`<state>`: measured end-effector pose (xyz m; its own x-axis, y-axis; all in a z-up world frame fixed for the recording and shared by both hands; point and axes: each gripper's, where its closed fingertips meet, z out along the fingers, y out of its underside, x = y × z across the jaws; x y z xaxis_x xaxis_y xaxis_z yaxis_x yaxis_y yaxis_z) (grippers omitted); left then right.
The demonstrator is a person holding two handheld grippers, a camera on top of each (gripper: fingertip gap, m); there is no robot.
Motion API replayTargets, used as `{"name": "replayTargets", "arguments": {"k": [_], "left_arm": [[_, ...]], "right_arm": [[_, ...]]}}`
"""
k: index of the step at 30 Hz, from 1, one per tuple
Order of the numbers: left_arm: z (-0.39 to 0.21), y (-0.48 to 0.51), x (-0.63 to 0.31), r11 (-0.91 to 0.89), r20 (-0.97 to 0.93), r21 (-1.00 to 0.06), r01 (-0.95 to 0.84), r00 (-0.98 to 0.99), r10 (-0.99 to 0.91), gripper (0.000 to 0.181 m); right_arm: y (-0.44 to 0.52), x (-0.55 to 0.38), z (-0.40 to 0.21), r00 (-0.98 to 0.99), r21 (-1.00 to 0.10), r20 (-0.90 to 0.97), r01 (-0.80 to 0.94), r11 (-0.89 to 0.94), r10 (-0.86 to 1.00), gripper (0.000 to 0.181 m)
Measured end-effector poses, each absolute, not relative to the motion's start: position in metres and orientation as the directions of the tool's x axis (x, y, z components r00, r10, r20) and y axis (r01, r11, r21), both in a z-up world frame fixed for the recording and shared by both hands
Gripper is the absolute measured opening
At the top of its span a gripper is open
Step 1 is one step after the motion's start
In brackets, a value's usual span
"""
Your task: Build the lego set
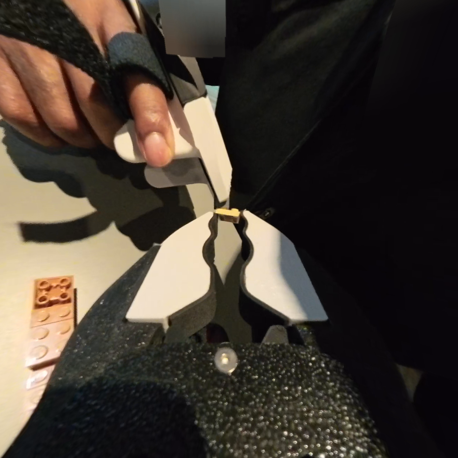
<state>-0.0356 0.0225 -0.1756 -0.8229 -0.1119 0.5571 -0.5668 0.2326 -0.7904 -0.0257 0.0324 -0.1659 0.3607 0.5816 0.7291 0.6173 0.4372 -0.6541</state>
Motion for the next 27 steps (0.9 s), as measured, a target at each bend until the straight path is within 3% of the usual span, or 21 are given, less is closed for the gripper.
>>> {"name": "replayTargets", "arguments": {"k": [8, 27], "left_arm": [[-0.1781, 0.0267, -0.0258, 0.21, 0.592, -0.755, -0.621, -0.783, -0.19, 0.015], [-0.1758, 0.0203, -0.0288, 0.23, 0.574, -0.768, -0.598, -0.801, -0.167, 0.015]], "right_arm": [[0.0373, -0.0186, -0.1686, 0.388, -0.676, 0.694, 0.641, 0.364, 0.607, 0.016], [0.0335, -0.0212, -0.1671, 0.347, -0.68, 0.687, 0.618, 0.396, 0.638, 0.016]]}}
